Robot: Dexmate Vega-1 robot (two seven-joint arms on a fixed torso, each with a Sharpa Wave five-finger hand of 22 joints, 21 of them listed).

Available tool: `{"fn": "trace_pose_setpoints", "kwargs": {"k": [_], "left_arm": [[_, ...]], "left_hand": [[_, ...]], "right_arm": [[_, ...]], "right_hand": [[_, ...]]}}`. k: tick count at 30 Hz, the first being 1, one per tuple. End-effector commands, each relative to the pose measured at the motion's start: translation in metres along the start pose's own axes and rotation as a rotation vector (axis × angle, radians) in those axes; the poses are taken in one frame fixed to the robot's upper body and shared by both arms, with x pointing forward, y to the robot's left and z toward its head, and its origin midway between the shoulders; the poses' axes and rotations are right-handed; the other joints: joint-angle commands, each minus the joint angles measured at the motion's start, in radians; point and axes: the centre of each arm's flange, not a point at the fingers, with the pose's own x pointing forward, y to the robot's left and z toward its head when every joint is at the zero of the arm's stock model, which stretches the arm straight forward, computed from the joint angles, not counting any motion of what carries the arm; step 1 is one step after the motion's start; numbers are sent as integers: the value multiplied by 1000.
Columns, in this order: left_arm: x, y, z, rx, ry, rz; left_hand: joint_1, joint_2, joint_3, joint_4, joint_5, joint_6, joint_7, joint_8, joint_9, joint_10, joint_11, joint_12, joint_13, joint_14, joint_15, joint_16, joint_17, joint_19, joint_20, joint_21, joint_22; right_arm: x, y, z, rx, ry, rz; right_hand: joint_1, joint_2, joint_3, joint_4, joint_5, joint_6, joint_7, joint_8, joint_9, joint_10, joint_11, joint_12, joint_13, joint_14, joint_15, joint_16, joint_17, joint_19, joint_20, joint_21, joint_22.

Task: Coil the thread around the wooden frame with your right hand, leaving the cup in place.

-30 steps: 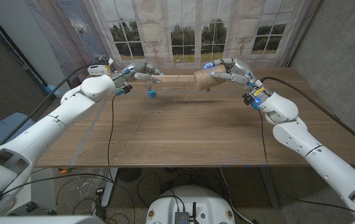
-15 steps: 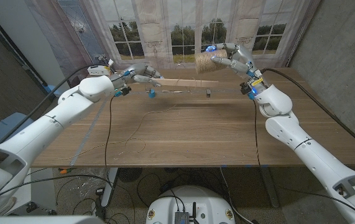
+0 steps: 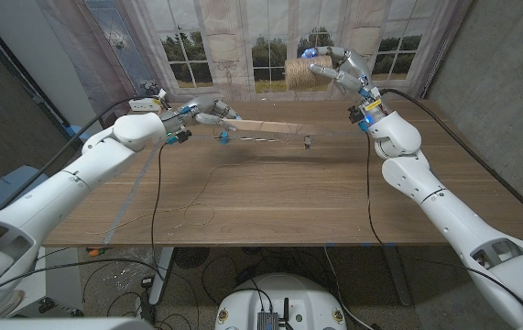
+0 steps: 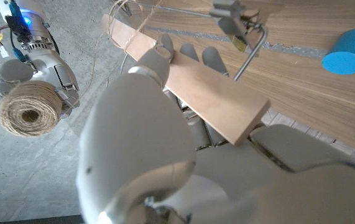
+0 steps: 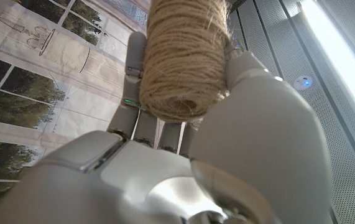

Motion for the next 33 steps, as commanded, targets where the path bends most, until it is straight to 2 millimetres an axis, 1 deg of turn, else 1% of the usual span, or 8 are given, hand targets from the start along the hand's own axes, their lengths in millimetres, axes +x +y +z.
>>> {"fn": "trace_pose_setpoints", "kwargs": {"k": [1, 8, 15, 22, 23, 24, 26, 33], "left_arm": [[-3, 1, -3, -17, -23, -45], [-3, 1, -7, -50, -52, -60], [-3, 1, -8, -71, -70, -66], [-2, 4, -9, -109, -103, -57], [-2, 4, -9, -109, -104, -57], [-1, 4, -10, -115, -109, -56], [-1, 5, -10, -119, -112, -54], [1, 6, -12, -177, -147, -34]], "left_hand": [[62, 74, 53, 43, 9, 17, 8, 3, 4, 8, -1, -1, 2, 92, -131, 4, 5, -3, -95, 7, 1], [62, 74, 53, 43, 9, 20, 11, 4, 4, 8, 0, -1, 3, 92, -131, 4, 5, -6, -95, 8, 1], [62, 74, 54, 43, 9, 19, 9, 3, 5, 9, 0, -2, 2, 92, -130, 4, 7, -8, -95, 10, 1], [63, 74, 55, 42, 9, 18, 11, 2, 4, 10, 0, -2, 2, 90, -128, 2, 7, -11, -95, 11, 1], [63, 74, 55, 42, 9, 19, 11, 3, 5, 9, 0, -2, 2, 89, -129, 1, 6, -11, -95, 11, 1], [63, 74, 55, 42, 9, 19, 9, 3, 4, 8, 0, -2, 3, 89, -130, 1, 7, -11, -95, 12, 1], [63, 74, 55, 42, 9, 18, 10, 2, 4, 9, 0, -2, 2, 90, -130, 2, 7, -12, -95, 12, 1], [62, 74, 55, 43, 9, 18, 11, 3, 5, 8, 0, -3, 2, 91, -130, 2, 8, -13, -94, 15, 1]], "right_arm": [[14, -19, -9, 2, 41, -71], [5, -35, -24, 19, 103, -137], [-13, -50, -37, 34, 147, -219], [-47, -63, -55, 59, 210, -328], [-47, -63, -55, 59, 210, -329], [-56, -65, -59, 66, 226, -354], [-61, -66, -62, 69, 234, -365], [-98, -64, -82, 95, 289, -441]], "right_hand": [[260, 243, 6, -2, 1, 8, 1, 0, 6, 8, 1, -5, 2, 262, -376, 4, 3, -74, -196, 8, 4], [260, 244, 7, -2, 1, 7, 2, -1, 6, 9, 2, -6, 1, 265, -376, 4, 3, -77, -196, 11, 3], [260, 244, 7, -2, 1, 8, 1, -1, 6, 10, 3, -7, 1, 265, -375, 2, 3, -79, -196, 15, 2], [261, 244, 8, -3, 1, 7, 4, -2, 6, 10, 3, -8, 2, 267, -376, 1, 2, -80, -196, 18, 2], [261, 243, 8, -4, 1, 7, 5, -1, 6, 11, 4, -8, 1, 268, -376, 1, 2, -81, -196, 19, 2], [261, 243, 8, -4, 1, 8, 4, -1, 6, 11, 6, -9, 1, 267, -376, -1, 1, -81, -196, 20, 2], [261, 243, 9, -4, 1, 7, 5, -2, 6, 11, 5, -9, 1, 267, -375, -1, 1, -82, -196, 22, 1], [261, 244, 9, -3, 0, 9, 4, -1, 6, 12, 6, -10, 2, 271, -375, -1, 3, -84, -196, 26, 1]]}}
